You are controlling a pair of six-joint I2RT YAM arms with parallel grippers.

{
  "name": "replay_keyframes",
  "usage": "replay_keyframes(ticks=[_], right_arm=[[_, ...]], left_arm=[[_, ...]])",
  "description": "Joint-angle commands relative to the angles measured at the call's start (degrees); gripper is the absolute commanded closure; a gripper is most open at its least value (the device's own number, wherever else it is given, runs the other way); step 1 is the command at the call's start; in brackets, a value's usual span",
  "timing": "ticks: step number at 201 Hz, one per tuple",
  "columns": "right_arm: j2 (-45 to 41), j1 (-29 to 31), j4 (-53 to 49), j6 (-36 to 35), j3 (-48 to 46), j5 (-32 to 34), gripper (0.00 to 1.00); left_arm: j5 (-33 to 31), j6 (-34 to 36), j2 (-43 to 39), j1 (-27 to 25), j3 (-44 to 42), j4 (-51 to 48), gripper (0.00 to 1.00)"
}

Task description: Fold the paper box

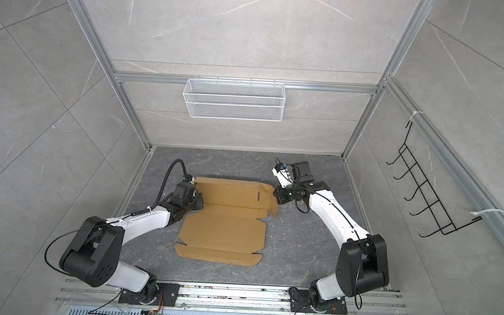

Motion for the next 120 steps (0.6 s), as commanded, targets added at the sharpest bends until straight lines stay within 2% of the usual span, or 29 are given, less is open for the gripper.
replay_keyframes(ticks=[1, 45, 97, 120], right_arm=[[-2.33, 3.40, 1.14, 0.78, -1.05, -1.54, 0.94], [-2.81, 6.91, 3.33, 2.89, -1.53, -2.11, 0.94], [-2.08, 10.84, 7.22, 11.51, -1.34, -3.80, 0.94], [-0.93, 13.09, 9.38, 15.61, -2.05, -1.96, 0.94]], left_arm=[[-3.60, 1.16, -1.46, -1.02, -0.54, 2.14, 1.00], [-4.91, 1.05, -2.81, -1.06, -1.06, 3.05, 1.00], [-4.97, -0.26, -3.14, -1.08, -1.42, 3.79, 1.00], [-4.71, -1.07, -3.48, -1.08, -1.82, 4.34, 1.00]])
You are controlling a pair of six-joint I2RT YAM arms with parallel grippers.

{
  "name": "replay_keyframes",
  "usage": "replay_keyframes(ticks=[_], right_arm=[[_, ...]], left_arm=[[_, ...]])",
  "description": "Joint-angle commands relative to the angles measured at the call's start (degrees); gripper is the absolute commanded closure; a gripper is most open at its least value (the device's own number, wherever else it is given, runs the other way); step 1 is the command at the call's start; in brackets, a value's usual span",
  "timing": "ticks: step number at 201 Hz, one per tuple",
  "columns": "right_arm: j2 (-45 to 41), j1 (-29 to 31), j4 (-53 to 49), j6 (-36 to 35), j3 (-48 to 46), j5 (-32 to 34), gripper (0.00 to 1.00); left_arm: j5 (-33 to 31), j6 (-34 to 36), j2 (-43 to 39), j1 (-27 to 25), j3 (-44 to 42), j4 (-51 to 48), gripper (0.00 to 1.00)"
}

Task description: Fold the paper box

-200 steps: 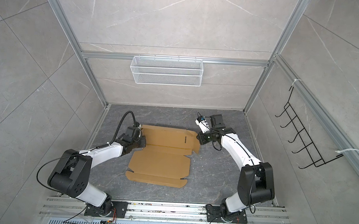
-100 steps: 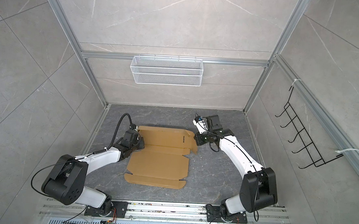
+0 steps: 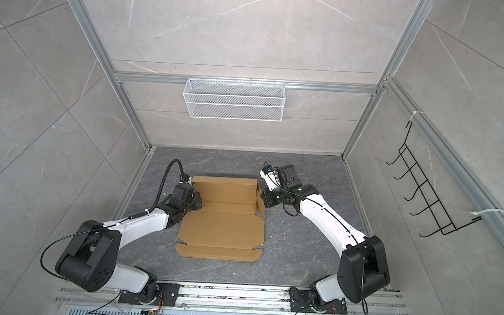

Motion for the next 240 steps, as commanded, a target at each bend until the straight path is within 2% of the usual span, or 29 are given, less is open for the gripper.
replay_keyframes(ticks=[1, 52, 68, 95, 112, 146, 194, 240], right_arm=[[0.08, 3.43, 4.81, 5.64, -0.92, -3.66, 0.94], [-0.36, 6.08, 11.46, 10.51, -7.21, 3.66, 0.90], [-1.23, 6.27, 15.73, 11.27, -10.57, 4.73, 0.86], [-1.13, 6.24, 18.57, 9.86, -12.39, 2.62, 0.74], [-0.66, 6.10, 17.26, 7.12, -11.15, 0.34, 0.63], [1.91, 3.54, 11.51, 4.24, -5.66, -6.36, 0.53], [1.29, -5.42, 16.61, 9.20, -6.41, -21.06, 0.47], [-1.79, -10.20, 20.60, 11.93, -9.22, -26.72, 0.46]], left_arm=[[-0.96, -0.33, -1.57, -0.69, -0.62, 2.61, 1.00], [-0.56, -0.90, -1.37, -0.98, -2.62, 3.86, 1.00], [-0.26, -0.38, -1.06, -1.06, -3.69, 5.43, 1.00], [1.48, 2.10, -0.65, -0.99, -4.77, 8.13, 1.00], [1.66, 3.86, -0.78, -1.04, -4.18, 7.24, 1.00], [1.45, 6.21, -1.14, -1.00, -3.89, 6.66, 1.00], [1.46, 6.30, -0.52, -0.99, -3.91, 6.06, 1.00], [0.76, 7.28, -0.52, -1.01, -3.36, 4.96, 1.00]])
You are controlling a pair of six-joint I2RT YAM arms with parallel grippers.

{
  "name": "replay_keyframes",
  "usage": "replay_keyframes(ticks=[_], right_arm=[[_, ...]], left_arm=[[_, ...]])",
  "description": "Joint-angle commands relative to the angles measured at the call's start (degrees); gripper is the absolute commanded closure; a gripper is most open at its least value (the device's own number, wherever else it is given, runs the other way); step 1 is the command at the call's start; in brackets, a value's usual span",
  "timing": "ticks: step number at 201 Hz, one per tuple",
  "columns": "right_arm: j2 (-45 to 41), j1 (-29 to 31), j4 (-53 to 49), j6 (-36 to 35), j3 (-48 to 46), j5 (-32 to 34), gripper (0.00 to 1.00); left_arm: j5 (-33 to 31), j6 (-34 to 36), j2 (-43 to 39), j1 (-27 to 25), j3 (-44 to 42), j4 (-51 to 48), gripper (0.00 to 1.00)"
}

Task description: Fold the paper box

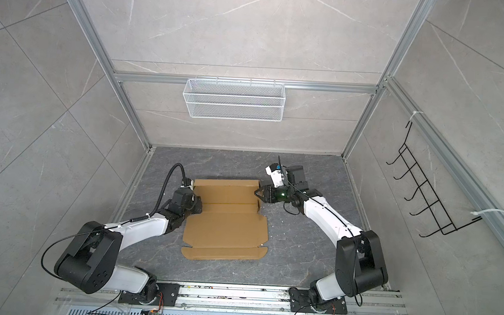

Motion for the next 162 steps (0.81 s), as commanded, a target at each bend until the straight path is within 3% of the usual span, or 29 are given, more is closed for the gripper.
replay_keyframes(ticks=[1, 53, 92, 116, 162], right_arm=[[-3.16, -1.61, 3.53, 2.36, -1.65, -5.96, 0.46], [-5.29, -9.88, 7.33, 7.40, -2.33, -6.54, 0.47], [-3.36, -17.80, 3.11, 9.62, -0.43, 6.87, 0.50], [0.87, -19.34, 1.35, 4.05, 2.12, 14.63, 0.55], [12.08, -16.43, 2.67, -3.40, 5.83, 9.42, 0.59]], left_arm=[[-0.69, 3.90, -0.06, -0.43, 1.32, -0.59, 1.00], [-0.72, 4.52, 0.20, -0.41, 1.23, -0.64, 1.00], [-0.52, 4.73, 0.11, -0.39, 1.32, -0.60, 1.00], [-0.35, 5.09, 0.23, -0.45, 1.57, -0.71, 1.00], [-0.09, 5.08, 0.87, -0.45, 2.29, -0.94, 1.00]])
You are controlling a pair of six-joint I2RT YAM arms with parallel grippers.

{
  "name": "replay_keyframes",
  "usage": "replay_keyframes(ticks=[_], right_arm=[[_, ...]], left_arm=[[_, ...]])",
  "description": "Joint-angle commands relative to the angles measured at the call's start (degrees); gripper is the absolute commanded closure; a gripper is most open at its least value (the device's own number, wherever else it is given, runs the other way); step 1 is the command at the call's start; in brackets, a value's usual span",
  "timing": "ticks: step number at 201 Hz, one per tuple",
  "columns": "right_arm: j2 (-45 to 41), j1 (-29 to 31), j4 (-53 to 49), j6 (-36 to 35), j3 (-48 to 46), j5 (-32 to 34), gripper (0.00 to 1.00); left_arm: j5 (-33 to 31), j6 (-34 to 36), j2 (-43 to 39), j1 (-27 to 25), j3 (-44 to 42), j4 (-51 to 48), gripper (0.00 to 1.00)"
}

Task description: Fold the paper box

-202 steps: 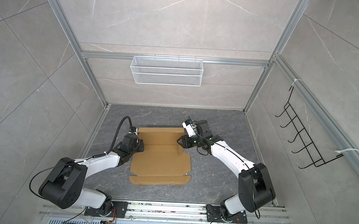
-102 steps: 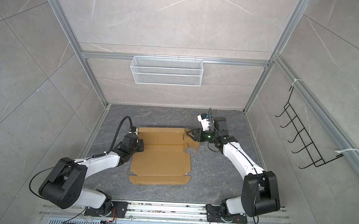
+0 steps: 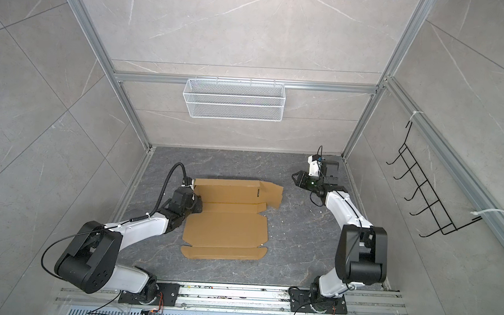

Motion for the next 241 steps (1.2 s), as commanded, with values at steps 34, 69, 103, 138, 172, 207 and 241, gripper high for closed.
replay_keyframes(ticks=[34, 69, 103, 138, 172, 207, 241], right_arm=[[5.83, 5.96, -2.89, -12.80, 1.71, -4.10, 0.58], [3.85, 8.95, -6.33, -17.41, -1.37, -5.91, 0.59], [-1.15, 10.77, -9.41, -18.87, -5.38, -5.10, 0.59], [-3.20, 15.01, -15.91, -22.14, -4.02, -2.28, 0.59], [-5.10, 18.48, -23.07, -25.07, -1.94, 3.52, 0.60], [-8.21, 20.71, -19.73, -22.22, -4.01, 3.40, 0.58], [-8.08, 22.66, -6.42, -18.85, -8.12, 5.60, 0.54]], left_arm=[[-0.22, 3.27, 0.89, -0.35, 1.80, -1.38, 1.00], [-0.73, 2.74, 0.76, -0.39, 2.41, -2.49, 1.00], [-1.08, 2.50, 0.48, -0.35, 2.85, -3.70, 1.00], [-0.88, 2.37, 0.66, -0.37, 3.12, -3.81, 1.00], [-1.13, 2.57, 0.18, -0.36, 3.29, -4.29, 1.00], [-0.90, 2.28, 0.82, -0.40, 3.28, -4.01, 1.00], [-0.39, 1.95, 1.33, -0.40, 3.39, -3.89, 1.00]])
